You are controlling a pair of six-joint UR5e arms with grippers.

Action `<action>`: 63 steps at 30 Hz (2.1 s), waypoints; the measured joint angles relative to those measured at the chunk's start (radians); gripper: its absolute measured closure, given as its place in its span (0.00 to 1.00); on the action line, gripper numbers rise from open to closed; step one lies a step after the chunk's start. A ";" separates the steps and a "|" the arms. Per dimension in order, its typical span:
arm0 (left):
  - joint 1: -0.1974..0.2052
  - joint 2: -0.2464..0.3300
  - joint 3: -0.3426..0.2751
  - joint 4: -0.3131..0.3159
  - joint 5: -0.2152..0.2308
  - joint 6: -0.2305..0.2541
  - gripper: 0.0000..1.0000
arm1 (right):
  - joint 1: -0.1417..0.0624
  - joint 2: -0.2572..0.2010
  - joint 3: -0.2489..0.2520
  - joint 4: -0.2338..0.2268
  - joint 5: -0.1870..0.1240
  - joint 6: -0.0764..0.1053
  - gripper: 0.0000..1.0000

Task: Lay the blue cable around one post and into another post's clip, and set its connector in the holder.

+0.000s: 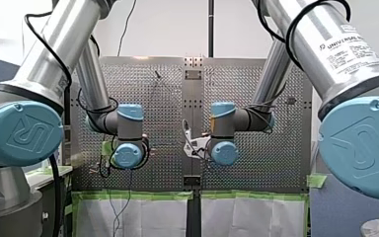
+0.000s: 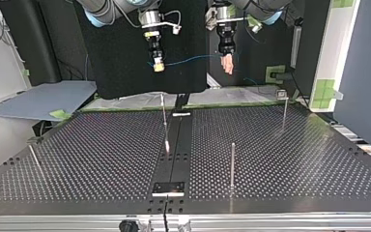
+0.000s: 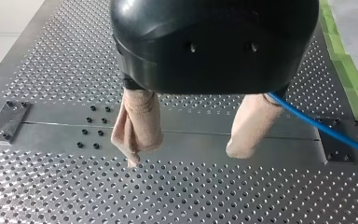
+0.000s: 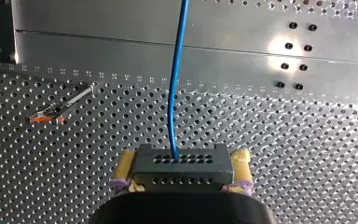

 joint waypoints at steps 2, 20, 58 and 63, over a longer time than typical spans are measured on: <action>0.000 0.000 0.000 0.000 0.000 0.000 0.00 | 0.000 0.000 0.000 0.000 0.000 0.000 0.97; 0.000 0.000 0.000 0.000 0.000 0.000 0.00 | 0.000 0.000 0.000 0.000 0.000 0.000 0.97; 0.000 0.000 0.000 0.000 0.000 0.000 0.22 | 0.000 0.000 0.000 0.000 0.000 0.000 0.97; 0.000 0.000 0.000 0.000 0.000 0.000 0.07 | 0.000 0.000 0.000 0.000 0.000 0.000 0.97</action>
